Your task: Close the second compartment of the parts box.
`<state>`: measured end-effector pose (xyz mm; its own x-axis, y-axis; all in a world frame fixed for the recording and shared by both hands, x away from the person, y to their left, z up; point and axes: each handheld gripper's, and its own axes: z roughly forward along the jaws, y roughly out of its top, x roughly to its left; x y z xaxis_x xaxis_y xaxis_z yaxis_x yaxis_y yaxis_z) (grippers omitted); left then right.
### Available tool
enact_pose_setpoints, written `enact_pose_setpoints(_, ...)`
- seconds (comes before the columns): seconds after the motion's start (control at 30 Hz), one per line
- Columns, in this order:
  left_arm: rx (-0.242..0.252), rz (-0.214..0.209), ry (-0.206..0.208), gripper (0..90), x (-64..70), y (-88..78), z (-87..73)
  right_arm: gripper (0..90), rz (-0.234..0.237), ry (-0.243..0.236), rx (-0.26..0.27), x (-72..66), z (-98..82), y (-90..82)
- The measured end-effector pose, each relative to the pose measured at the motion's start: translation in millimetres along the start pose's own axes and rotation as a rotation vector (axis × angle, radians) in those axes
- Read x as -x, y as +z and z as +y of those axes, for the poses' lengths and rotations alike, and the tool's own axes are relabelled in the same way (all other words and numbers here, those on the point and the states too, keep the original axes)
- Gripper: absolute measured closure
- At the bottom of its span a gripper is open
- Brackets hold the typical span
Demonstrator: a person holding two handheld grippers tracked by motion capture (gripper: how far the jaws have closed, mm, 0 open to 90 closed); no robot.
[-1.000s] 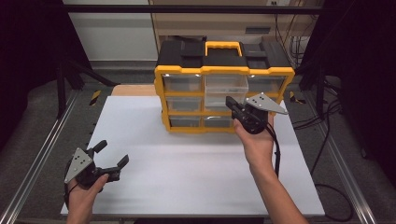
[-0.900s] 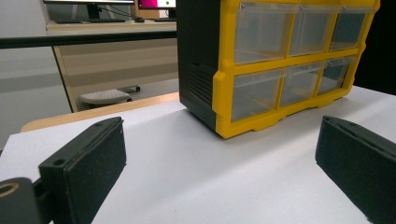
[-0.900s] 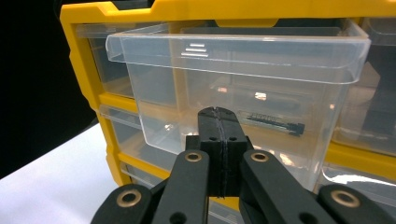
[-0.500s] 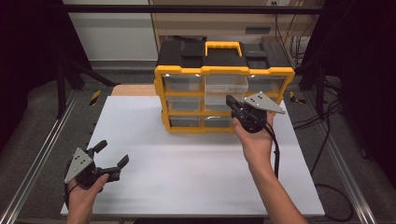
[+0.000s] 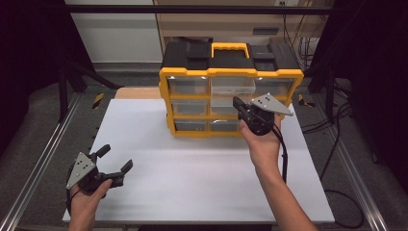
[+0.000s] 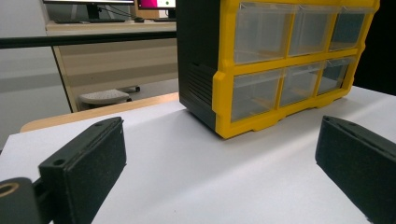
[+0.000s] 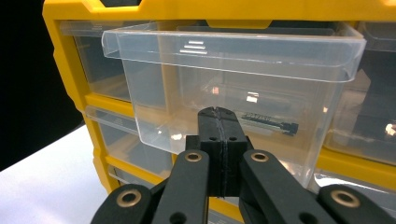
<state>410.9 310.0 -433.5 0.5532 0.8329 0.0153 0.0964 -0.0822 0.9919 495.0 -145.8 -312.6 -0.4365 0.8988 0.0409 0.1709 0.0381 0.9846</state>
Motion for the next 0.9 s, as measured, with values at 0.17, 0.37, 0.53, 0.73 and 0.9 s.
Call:
enact_pose_setpoints(0.17, 0.000, -0.001, 0.000, 2.0, 0.0, 0.2, -0.1, 90.0, 0.007, 0.024, 0.001, 1.3, 0.3, 1.5)
enact_pose_setpoints(0.37, 0.000, 0.000, -0.001, 2.0, -0.1, 0.0, -0.1, 90.0, 0.005, 0.031, 0.001, 2.4, 0.8, 3.1)
enact_pose_setpoints(0.53, 0.000, -0.001, -0.001, 2.0, -0.1, 0.1, -0.1, 90.0, 0.002, 0.027, 0.000, 2.8, 0.9, 4.1)
enact_pose_setpoints(0.73, 0.001, -0.001, -0.001, 2.0, -0.2, 0.0, 0.0, 90.0, -0.001, 0.025, 0.000, 3.0, 0.9, 4.6)
enact_pose_setpoints(0.9, 0.000, -0.002, 0.000, 2.0, -0.2, 0.3, 0.0, 90.0, 0.001, 0.034, 0.001, 3.1, 1.3, 5.5)
